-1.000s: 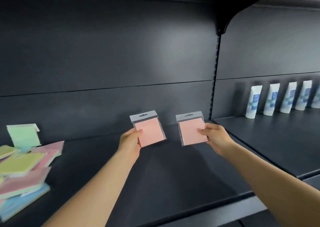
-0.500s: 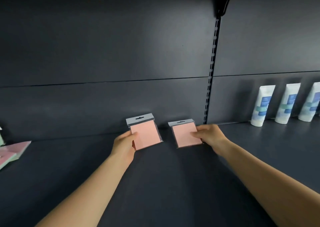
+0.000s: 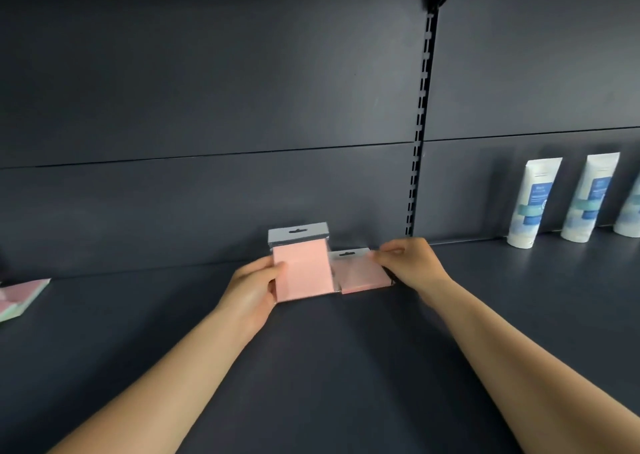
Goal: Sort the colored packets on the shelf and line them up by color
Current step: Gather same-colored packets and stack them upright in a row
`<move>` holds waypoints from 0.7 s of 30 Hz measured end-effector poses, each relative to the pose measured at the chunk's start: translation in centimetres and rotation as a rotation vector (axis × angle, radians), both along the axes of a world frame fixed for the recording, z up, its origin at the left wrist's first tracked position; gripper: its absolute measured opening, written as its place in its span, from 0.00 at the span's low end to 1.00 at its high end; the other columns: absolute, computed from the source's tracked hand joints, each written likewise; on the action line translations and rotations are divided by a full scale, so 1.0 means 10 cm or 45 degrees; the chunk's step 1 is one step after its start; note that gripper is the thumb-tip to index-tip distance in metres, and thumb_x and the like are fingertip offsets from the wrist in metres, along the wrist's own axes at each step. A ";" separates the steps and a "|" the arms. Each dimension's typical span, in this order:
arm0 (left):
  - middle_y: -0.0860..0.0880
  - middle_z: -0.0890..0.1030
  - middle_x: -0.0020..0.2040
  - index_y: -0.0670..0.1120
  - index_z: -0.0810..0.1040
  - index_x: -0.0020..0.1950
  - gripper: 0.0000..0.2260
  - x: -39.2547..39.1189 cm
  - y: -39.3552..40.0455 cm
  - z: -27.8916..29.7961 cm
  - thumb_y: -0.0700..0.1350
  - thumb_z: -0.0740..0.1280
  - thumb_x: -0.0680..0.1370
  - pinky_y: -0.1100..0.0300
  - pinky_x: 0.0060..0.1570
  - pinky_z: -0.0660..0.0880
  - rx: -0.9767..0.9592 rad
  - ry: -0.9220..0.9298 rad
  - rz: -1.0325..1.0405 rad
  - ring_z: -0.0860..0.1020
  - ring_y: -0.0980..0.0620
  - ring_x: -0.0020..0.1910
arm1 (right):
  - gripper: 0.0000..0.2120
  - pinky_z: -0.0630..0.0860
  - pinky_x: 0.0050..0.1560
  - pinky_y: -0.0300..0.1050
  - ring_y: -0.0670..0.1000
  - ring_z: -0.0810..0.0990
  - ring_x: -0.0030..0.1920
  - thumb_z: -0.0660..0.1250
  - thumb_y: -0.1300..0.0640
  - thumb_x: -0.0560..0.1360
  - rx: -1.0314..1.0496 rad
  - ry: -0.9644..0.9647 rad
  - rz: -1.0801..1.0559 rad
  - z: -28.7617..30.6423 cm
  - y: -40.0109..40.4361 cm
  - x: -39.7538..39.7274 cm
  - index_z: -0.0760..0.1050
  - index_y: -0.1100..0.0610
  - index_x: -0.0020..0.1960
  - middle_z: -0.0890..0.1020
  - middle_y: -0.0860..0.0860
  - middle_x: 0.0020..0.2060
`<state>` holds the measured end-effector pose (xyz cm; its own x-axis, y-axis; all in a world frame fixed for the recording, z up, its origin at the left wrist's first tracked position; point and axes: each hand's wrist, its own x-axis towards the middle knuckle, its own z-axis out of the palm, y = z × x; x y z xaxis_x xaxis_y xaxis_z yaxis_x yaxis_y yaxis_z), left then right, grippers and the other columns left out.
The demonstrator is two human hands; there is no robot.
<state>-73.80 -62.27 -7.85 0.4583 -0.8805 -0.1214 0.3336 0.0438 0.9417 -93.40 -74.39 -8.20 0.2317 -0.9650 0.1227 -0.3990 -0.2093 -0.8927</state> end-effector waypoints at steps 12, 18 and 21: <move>0.43 0.83 0.50 0.41 0.81 0.53 0.08 -0.57 -0.31 -0.01 0.34 0.67 0.75 0.49 0.55 0.78 0.086 -0.234 0.052 0.82 0.44 0.51 | 0.06 0.73 0.35 0.45 0.55 0.76 0.37 0.72 0.63 0.71 0.240 -0.372 0.298 0.08 0.19 -0.05 0.82 0.63 0.47 0.84 0.61 0.42; 0.55 0.81 0.39 0.47 0.81 0.42 0.03 -0.57 -0.34 -0.07 0.40 0.70 0.73 0.67 0.37 0.72 0.156 -0.721 0.025 0.79 0.57 0.40 | 0.04 0.78 0.40 0.41 0.51 0.82 0.39 0.76 0.62 0.67 0.127 -0.128 0.142 0.02 0.09 -0.11 0.83 0.56 0.39 0.85 0.52 0.37; 0.54 0.80 0.45 0.44 0.82 0.52 0.09 -0.58 -0.36 -0.07 0.42 0.71 0.73 0.65 0.41 0.70 0.232 -0.830 0.038 0.77 0.54 0.45 | 0.07 0.76 0.45 0.44 0.51 0.81 0.41 0.78 0.55 0.64 0.040 0.067 0.039 -0.04 0.06 -0.12 0.83 0.55 0.40 0.85 0.53 0.39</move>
<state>-79.60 -65.87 -8.55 0.5122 -0.8578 0.0428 -0.3041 -0.1345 0.9431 -94.56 -73.78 -8.56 0.2669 -0.9604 0.0796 -0.4394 -0.1948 -0.8769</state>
